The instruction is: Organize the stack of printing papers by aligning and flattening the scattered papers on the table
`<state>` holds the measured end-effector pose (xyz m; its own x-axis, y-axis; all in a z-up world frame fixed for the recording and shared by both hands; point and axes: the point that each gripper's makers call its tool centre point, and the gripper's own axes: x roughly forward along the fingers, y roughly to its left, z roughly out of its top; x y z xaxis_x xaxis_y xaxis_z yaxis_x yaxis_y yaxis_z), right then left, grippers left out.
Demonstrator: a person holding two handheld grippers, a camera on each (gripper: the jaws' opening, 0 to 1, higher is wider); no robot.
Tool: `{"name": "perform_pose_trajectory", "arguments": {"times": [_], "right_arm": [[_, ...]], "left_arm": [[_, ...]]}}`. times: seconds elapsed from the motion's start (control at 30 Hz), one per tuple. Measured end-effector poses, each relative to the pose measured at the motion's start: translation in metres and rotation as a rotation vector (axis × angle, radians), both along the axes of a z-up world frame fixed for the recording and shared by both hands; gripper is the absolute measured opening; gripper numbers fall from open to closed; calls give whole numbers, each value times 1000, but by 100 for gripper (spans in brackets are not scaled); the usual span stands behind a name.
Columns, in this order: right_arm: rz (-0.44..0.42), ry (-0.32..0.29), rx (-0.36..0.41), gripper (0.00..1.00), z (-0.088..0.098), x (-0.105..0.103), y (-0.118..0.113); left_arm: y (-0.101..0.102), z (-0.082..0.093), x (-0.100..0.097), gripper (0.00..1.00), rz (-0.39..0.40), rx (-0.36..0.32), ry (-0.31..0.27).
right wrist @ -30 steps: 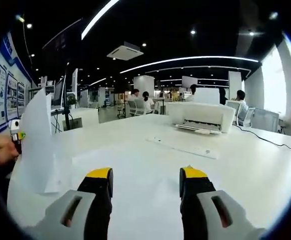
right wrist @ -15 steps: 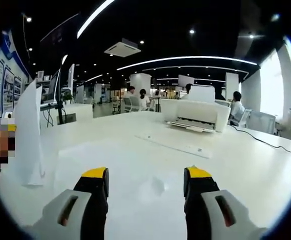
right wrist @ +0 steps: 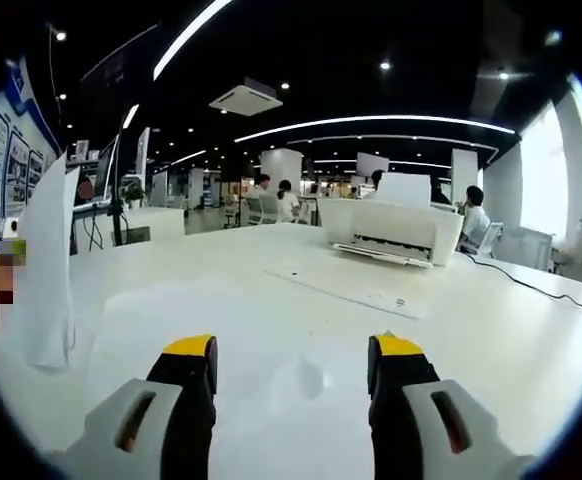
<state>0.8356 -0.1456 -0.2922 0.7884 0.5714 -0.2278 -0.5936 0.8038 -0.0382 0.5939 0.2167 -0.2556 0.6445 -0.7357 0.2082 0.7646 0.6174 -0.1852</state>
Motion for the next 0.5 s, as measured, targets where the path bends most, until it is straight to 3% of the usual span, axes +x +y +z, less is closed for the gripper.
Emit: {"name": "perform_pose_trajectory", "arguments": {"times": [0.37,0.5], "right_arm": [[18,26,-28,53,-14,16,4],[31,75,-83,52,-31,18,8]], "left_arm": [[-1,0,0,6,2,3,1],[0,0,0,6,3,2,-1]]}}
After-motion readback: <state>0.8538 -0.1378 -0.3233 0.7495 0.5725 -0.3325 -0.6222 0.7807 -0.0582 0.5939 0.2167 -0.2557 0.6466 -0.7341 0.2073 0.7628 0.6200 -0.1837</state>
